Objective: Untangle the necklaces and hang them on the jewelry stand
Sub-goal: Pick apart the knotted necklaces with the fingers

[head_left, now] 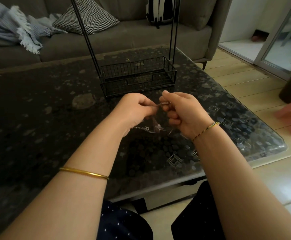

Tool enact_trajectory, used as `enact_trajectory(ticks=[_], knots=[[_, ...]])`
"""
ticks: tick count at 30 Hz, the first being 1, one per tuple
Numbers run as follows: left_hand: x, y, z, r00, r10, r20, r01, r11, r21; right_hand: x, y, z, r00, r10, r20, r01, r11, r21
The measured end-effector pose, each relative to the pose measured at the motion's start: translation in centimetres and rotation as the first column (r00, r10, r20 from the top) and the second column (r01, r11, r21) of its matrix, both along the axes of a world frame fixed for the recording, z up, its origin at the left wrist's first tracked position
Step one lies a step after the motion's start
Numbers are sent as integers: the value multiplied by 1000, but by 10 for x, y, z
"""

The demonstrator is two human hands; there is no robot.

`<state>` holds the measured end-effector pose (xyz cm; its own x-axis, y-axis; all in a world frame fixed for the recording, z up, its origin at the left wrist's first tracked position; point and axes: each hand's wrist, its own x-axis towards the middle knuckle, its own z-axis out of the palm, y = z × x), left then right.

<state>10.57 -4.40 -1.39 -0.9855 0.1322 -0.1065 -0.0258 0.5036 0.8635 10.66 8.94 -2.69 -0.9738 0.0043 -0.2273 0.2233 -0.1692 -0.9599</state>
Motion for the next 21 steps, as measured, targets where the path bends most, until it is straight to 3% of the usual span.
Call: enact_trajectory(ticks=[5, 10, 15, 21], knots=[[-1, -4, 0, 999, 10, 34, -10, 1000, -14, -1, 5, -3, 995, 21, -92, -2, 978, 208], [-5, -3, 0, 998, 60, 35, -57, 996, -63, -5, 7, -6, 983, -41, -179, 105, 926, 363], [-9, -7, -1, 976, 147, 163, -158, 986, 54, -8, 5, -14, 969, 24, -247, 152, 728, 669], [-10, -8, 1, 969, 116, 218, -157, 971, 178, 1, -1, -7, 961, 207, -184, -95, 870, 484]])
